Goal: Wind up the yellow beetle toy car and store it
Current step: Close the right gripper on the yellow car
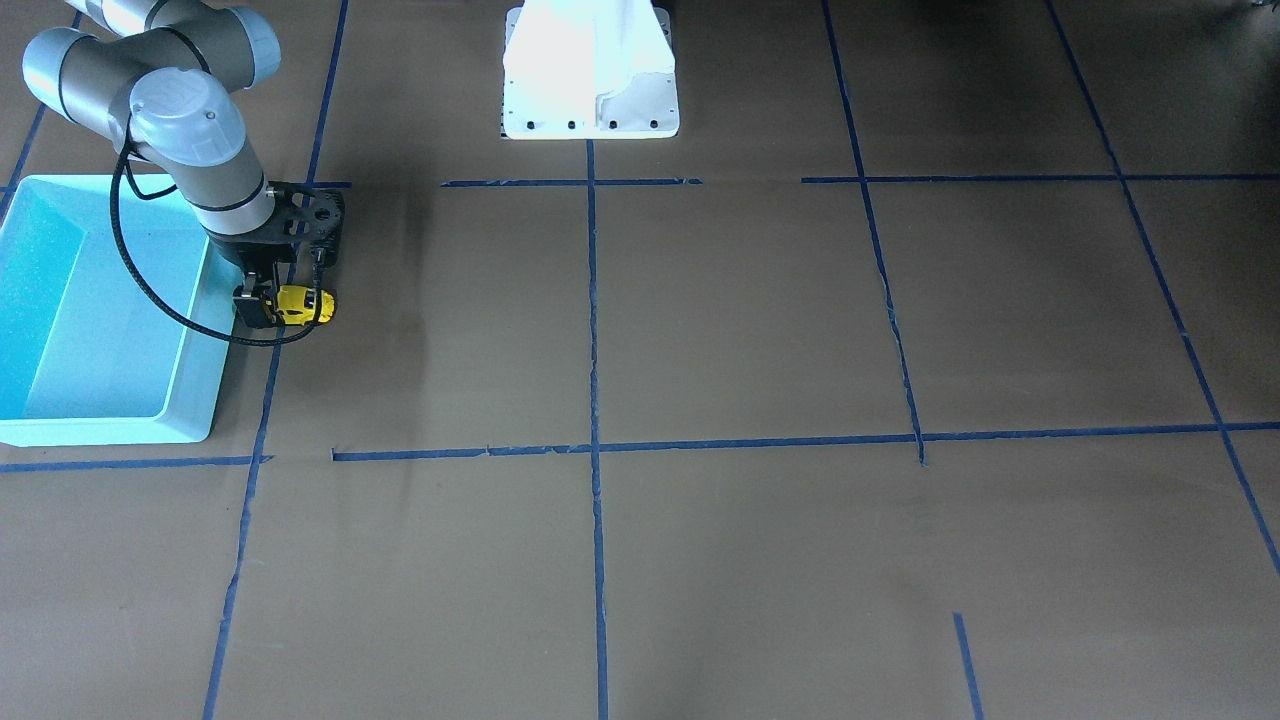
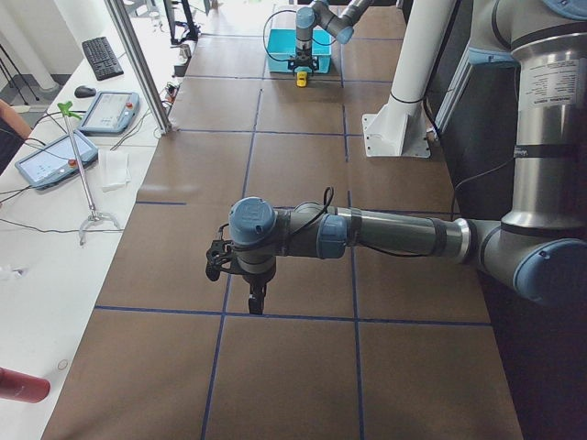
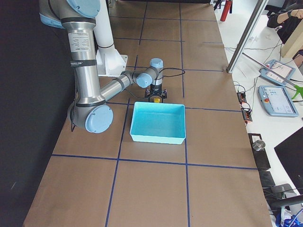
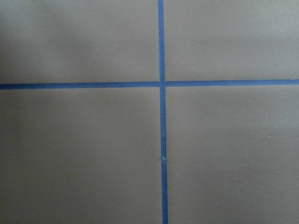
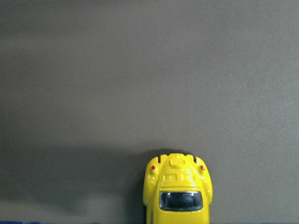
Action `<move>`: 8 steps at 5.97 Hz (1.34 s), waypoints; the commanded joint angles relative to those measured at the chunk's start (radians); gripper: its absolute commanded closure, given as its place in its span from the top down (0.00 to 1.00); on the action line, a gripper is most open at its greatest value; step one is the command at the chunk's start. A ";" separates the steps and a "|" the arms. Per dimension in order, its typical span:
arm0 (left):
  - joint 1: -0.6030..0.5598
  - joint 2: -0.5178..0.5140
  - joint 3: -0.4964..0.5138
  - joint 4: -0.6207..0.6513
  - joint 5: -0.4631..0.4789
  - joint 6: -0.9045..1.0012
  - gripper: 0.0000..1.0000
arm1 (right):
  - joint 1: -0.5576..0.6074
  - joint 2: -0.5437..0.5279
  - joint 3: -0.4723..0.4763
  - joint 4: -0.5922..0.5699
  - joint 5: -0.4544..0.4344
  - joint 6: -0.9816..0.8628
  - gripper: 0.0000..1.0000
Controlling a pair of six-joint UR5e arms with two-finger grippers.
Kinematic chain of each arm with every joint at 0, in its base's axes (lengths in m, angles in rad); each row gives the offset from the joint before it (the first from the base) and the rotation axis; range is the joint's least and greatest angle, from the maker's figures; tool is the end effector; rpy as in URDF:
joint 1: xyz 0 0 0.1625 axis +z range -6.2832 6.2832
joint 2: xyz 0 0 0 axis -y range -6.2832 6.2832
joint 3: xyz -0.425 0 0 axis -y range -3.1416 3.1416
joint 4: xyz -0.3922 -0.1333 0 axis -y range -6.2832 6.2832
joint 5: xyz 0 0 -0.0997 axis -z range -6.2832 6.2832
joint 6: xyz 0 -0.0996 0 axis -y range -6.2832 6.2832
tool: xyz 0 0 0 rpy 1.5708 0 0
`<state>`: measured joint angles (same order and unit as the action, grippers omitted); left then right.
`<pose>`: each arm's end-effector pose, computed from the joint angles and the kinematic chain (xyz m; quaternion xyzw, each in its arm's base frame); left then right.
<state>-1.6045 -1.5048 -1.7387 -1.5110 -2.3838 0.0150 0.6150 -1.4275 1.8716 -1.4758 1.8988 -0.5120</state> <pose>-0.0766 -0.4623 0.6109 0.0290 0.3947 -0.0003 0.9183 -0.3899 -0.3993 0.4444 0.2216 -0.2113 -0.6692 0.6770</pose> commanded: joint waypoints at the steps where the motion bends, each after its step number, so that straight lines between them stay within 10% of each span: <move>1: 0.000 0.000 0.001 0.000 0.000 0.000 1.00 | -0.014 0.002 -0.012 0.002 -0.023 0.000 0.98; 3: 0.000 0.000 0.002 0.000 0.000 0.000 1.00 | -0.024 0.002 -0.022 0.005 -0.024 -0.002 0.88; 6: 0.000 0.000 0.004 0.000 0.002 0.000 1.00 | -0.024 0.002 -0.014 0.005 -0.023 -0.013 0.25; 8: 0.000 0.000 0.002 0.000 0.000 0.000 1.00 | 0.011 0.002 0.030 -0.011 -0.004 -0.025 0.24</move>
<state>-1.6046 -1.5048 -1.7360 -1.5110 -2.3835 0.0153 0.6110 -1.4251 1.8750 -1.4772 1.8871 -0.5324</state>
